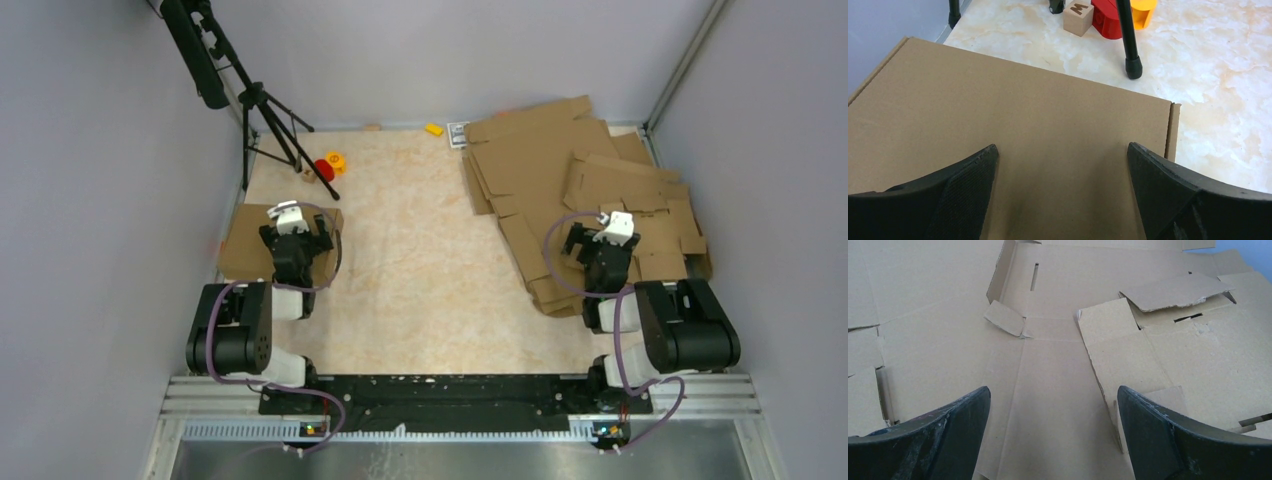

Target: Fold the paper box

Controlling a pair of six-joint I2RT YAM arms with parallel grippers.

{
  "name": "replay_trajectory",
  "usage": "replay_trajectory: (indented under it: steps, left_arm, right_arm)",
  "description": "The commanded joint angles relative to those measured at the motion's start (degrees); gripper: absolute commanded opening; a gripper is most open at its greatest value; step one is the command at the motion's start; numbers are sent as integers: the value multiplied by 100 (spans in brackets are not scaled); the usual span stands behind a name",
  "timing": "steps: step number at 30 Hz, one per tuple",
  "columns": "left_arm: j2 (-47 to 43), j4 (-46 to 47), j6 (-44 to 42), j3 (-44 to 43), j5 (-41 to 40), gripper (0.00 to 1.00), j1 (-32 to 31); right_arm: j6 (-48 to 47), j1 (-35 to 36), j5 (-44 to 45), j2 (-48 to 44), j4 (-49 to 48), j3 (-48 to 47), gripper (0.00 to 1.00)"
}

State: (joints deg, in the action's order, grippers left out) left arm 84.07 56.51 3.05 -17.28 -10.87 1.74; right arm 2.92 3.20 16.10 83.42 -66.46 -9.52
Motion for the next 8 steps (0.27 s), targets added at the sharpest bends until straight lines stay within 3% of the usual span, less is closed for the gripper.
replay_trajectory:
  steps: [1, 8]
  left_arm:
    - [-57, 168, 3, -87, 82, 99, 24]
    - [-72, 141, -67, -83, 189, 99, 14]
  right_arm:
    - [-80, 32, -78, 16, -377, -76, 96]
    - [-115, 87, 12, 25, -399, -78, 97]
